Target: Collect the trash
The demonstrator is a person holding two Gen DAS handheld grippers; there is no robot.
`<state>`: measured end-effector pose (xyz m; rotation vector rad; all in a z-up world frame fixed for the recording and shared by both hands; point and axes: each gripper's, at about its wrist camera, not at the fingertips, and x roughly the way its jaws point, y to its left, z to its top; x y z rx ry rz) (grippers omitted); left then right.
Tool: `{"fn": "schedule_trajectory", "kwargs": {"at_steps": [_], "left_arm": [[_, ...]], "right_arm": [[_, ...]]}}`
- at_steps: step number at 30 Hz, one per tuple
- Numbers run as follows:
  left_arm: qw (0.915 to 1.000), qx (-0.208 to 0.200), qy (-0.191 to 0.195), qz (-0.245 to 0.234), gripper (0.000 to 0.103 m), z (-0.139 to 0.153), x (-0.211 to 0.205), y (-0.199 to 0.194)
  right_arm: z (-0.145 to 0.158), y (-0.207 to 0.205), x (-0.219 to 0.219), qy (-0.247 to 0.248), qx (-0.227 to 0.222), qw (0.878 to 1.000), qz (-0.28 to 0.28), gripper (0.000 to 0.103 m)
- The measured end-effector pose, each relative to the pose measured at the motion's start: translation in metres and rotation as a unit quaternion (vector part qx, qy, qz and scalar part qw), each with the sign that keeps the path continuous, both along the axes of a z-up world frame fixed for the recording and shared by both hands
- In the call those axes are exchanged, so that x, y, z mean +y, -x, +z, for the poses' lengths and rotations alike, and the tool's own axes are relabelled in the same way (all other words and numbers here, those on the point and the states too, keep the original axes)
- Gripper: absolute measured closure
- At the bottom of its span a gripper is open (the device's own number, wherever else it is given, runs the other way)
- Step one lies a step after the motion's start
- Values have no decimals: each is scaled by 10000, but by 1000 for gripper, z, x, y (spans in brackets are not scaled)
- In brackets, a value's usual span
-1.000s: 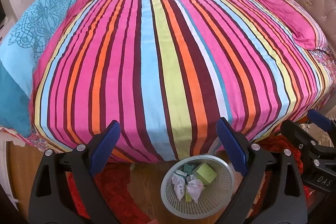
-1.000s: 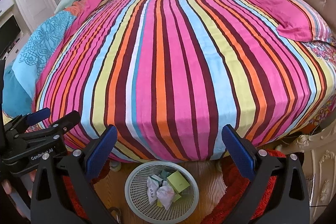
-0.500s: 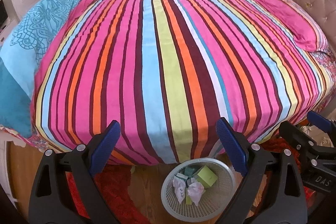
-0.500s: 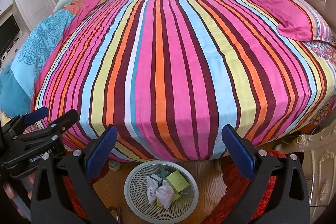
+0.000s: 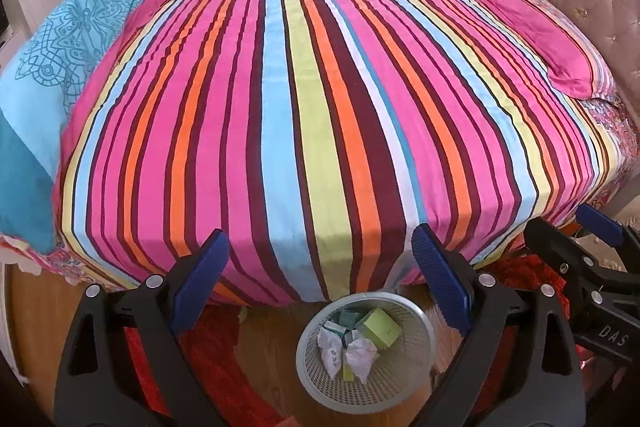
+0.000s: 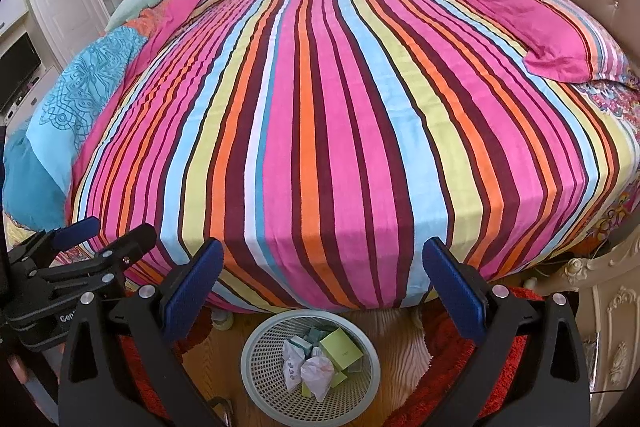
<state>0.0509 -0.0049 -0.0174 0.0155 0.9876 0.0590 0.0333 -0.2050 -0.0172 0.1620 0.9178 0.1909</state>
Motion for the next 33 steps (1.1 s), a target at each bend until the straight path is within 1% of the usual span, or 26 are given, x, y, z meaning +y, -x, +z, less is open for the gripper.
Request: {"fn": "schedule_trajectory", "kwargs": {"at_steps": [20,33], "left_arm": [[9999,-106,-70,-73,13,8,-5,9],[9999,-84,-69,-107,13,7,-7,10]], "right_arm": [[7,4,-1,2,-107,9999,-1,8],[8,7,-1,-15,-101,9999,-20,8]]}}
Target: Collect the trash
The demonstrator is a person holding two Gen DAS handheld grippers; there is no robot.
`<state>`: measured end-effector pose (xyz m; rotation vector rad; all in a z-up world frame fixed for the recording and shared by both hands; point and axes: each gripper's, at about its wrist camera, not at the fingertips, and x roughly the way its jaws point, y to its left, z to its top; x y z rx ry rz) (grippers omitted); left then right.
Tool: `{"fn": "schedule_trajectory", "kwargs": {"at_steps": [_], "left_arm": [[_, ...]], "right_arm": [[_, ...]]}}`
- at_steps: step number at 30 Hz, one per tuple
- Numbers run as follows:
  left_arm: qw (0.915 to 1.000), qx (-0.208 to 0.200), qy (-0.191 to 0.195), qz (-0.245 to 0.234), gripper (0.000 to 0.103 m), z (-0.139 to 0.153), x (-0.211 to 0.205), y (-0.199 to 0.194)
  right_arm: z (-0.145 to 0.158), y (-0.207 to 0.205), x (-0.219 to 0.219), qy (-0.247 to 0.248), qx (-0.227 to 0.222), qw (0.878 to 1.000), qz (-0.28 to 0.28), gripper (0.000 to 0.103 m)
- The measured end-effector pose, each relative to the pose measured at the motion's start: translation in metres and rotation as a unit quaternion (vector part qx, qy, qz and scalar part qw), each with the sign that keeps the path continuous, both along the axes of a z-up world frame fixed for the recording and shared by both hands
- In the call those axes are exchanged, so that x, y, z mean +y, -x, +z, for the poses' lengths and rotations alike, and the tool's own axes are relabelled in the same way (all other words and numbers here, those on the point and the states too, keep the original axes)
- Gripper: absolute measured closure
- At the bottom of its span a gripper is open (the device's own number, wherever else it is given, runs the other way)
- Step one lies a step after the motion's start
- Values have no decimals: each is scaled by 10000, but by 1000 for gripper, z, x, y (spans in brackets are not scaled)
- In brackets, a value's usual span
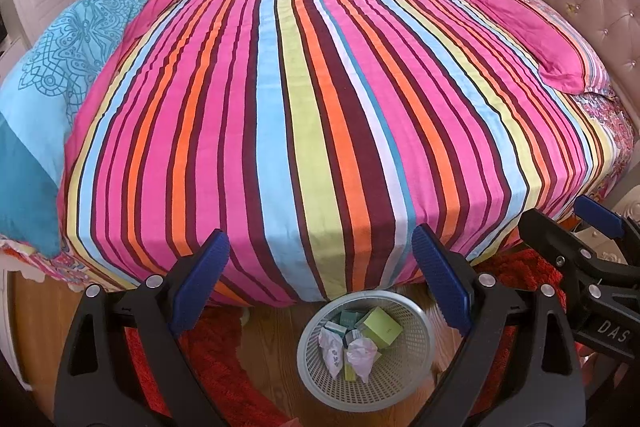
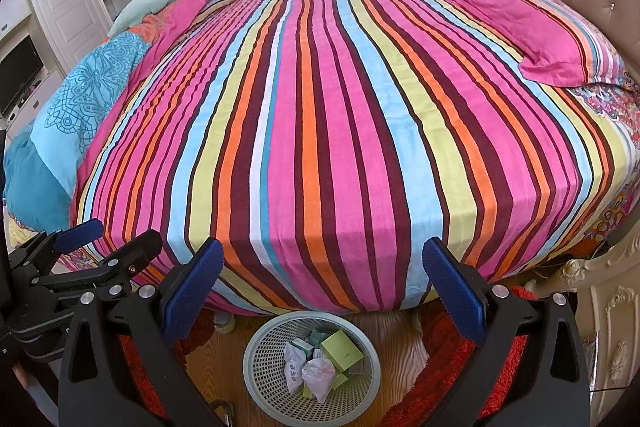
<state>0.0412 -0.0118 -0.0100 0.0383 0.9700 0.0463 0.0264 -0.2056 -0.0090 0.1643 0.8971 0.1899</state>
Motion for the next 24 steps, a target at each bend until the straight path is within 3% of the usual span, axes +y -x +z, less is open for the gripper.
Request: {"fn": "schedule_trajectory", "kwargs": {"at_steps": [13,21,24], "left_arm": [[10000,46,51,-5,13,-4,0,-1],[9994,-234,-259,34,13,-1,-2,4],[10000,-48,-8,3,13,-3,1,0]], "right_arm": [[-1,0,0,17,32,10000,-12,8],[-3,-2,0,9,77,10000,-31,8],[-3,-2,0,8,78,10000,-35,8]]}}
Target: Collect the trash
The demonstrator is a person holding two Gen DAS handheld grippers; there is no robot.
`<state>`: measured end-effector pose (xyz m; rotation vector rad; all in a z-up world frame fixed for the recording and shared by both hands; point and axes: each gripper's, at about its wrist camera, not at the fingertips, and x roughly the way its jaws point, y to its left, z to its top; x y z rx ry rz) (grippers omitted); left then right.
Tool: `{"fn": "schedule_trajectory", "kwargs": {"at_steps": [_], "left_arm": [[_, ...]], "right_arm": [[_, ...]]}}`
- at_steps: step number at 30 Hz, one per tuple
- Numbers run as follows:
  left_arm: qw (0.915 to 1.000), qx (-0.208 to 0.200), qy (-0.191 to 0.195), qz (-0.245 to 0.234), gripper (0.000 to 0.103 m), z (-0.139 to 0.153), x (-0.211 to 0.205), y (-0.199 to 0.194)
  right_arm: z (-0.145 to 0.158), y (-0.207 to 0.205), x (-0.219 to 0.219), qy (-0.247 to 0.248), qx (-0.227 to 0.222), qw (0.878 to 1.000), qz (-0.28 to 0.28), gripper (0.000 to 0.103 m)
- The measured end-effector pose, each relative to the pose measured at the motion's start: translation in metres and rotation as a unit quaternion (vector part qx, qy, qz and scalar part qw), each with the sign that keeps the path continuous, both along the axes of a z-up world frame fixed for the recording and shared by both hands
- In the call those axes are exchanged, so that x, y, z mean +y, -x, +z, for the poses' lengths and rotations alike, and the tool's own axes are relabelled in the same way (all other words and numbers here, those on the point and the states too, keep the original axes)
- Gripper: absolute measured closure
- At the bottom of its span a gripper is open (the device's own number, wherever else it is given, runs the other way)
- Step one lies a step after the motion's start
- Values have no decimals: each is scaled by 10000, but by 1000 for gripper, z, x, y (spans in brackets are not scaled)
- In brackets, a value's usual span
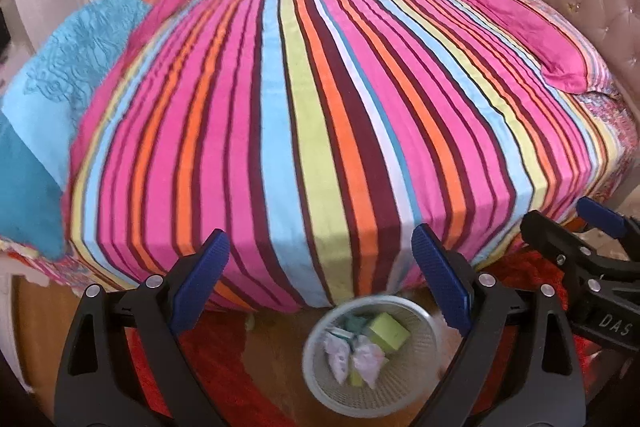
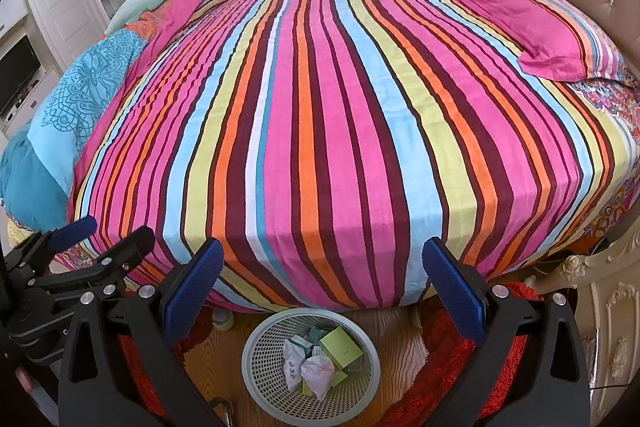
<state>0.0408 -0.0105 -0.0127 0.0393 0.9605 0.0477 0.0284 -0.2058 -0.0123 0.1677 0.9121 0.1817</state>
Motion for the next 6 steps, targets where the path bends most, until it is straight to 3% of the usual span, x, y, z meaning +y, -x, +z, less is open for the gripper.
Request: {"fn": "schedule_trajectory", "kwargs": {"at_steps": [6], "left_arm": [[9999,109,-49,49,13,-3,1,-1]], "right_arm": [[1,0,1,8,-9,10000,7,8]]}}
